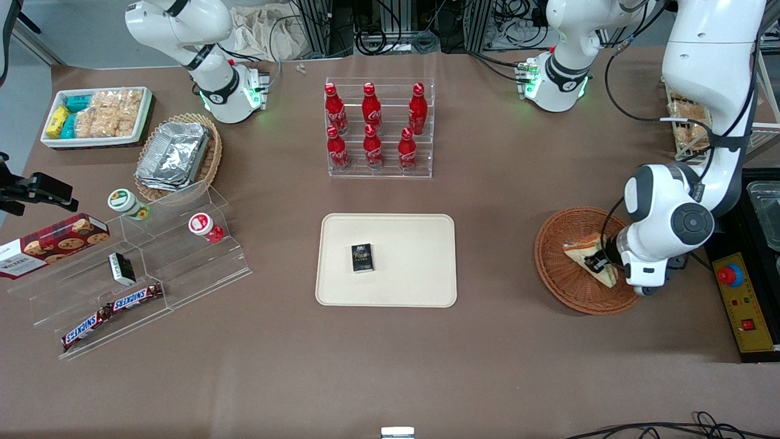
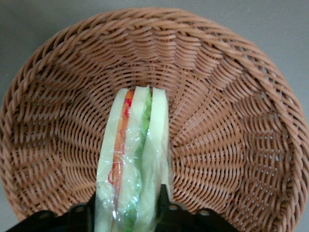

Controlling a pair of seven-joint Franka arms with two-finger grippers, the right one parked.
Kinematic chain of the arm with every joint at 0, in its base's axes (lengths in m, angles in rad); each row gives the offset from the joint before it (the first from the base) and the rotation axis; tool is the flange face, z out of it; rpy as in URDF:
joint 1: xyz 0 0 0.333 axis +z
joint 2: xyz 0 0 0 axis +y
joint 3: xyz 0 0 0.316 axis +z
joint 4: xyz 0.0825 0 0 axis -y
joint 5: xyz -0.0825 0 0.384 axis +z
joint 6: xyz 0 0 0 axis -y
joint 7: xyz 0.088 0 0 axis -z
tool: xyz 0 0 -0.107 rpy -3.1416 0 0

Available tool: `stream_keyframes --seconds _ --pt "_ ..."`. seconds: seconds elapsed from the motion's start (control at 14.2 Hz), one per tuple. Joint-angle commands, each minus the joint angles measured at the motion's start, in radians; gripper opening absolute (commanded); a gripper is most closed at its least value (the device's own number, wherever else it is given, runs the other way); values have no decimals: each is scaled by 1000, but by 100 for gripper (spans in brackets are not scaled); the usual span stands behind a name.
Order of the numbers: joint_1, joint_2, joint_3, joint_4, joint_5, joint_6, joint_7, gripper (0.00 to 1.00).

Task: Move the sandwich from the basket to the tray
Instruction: 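Close the left gripper on the sandwich and lift it from the basket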

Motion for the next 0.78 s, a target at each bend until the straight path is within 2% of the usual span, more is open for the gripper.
stream_keyframes --seconds 0.0,0.14,0.35,0.42,0.56,0.71 --pt "1 -18 -4 29 18 -63 -6 0" --pt "2 -39 -4 34 18 -85 39 0" --pt "-12 -70 -12 147 18 -264 92 0" --pt "-30 -70 -15 199 24 -324 96 0" --pt "-71 -69 -16 259 80 -413 145 0" --pt "-99 -88 -47 268 74 -428 168 0"
